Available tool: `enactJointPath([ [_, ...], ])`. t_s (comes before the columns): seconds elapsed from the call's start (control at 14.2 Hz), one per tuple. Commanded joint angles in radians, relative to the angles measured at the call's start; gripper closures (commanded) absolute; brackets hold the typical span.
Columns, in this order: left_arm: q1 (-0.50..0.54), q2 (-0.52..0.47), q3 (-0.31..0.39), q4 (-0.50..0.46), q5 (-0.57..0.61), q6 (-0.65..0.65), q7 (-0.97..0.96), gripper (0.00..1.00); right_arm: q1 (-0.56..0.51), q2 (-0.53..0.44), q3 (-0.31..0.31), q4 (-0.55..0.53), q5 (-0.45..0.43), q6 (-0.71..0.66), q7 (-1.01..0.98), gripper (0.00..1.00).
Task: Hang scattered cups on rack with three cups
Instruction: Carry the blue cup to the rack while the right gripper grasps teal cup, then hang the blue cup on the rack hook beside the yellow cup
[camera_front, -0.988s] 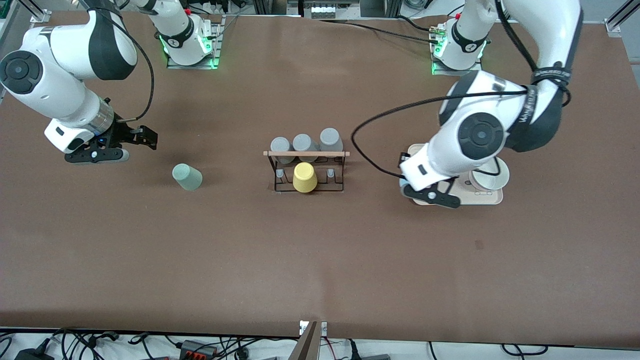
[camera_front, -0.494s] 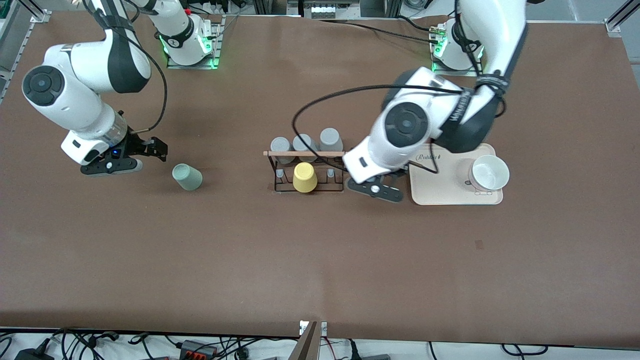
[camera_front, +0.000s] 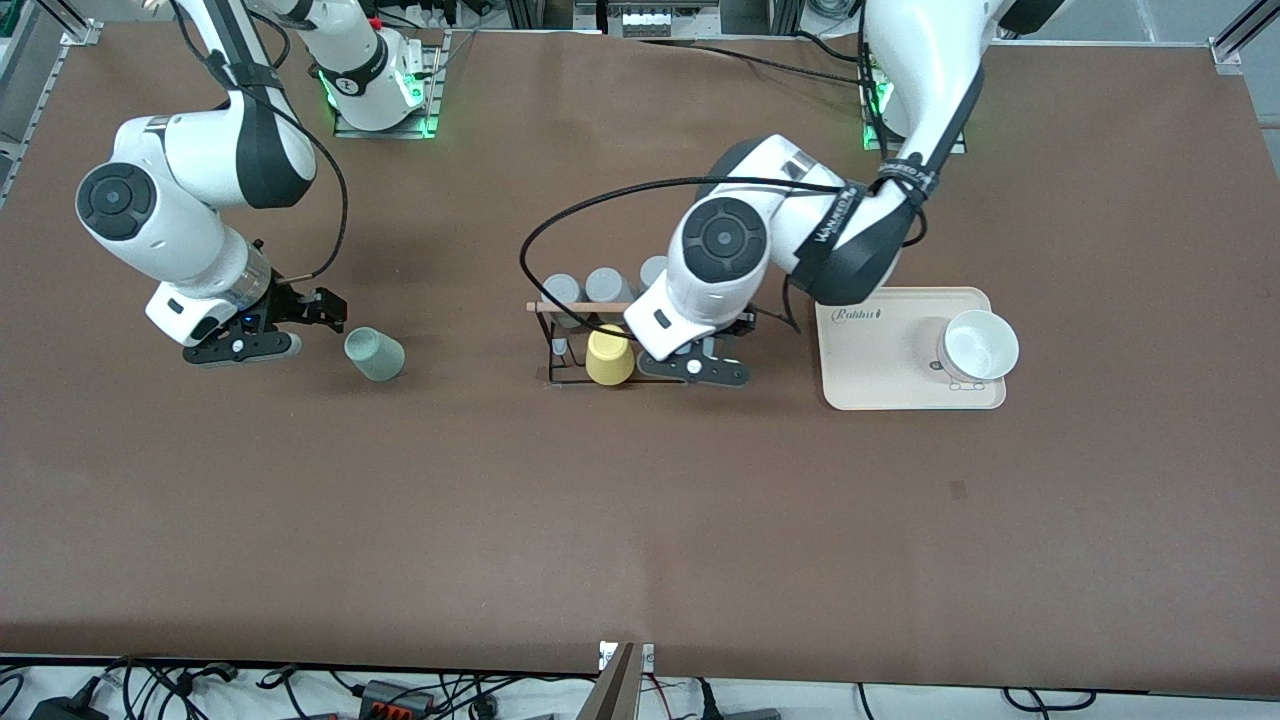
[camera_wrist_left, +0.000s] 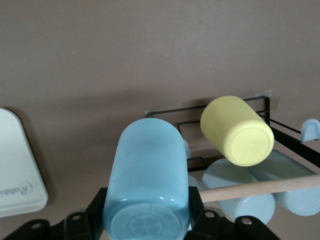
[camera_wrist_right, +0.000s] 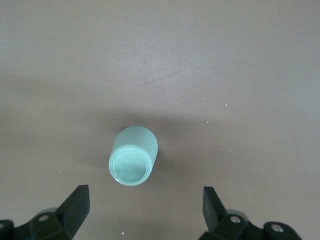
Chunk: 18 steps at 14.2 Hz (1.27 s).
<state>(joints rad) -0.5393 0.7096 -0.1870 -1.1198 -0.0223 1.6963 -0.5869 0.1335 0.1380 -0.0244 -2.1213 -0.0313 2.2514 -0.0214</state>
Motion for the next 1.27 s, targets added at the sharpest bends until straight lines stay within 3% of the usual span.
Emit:
enactJointPath([
  [0.0,-0.022,0.024,0.004,0.051,-0.016,-0.012,-0.041,0.80,0.011,0.040,0.000,-0.006,0.005,0.062,-0.005,0.00],
  [0.71,-0.024,0.057,0.008,0.048,-0.016,0.074,-0.037,0.80,0.040,0.136,0.000,-0.086,0.007,0.282,0.098,0.00],
  [1.2,-0.024,0.088,0.009,0.032,-0.013,0.071,-0.037,0.79,0.049,0.158,0.000,-0.118,0.005,0.300,0.118,0.00],
])
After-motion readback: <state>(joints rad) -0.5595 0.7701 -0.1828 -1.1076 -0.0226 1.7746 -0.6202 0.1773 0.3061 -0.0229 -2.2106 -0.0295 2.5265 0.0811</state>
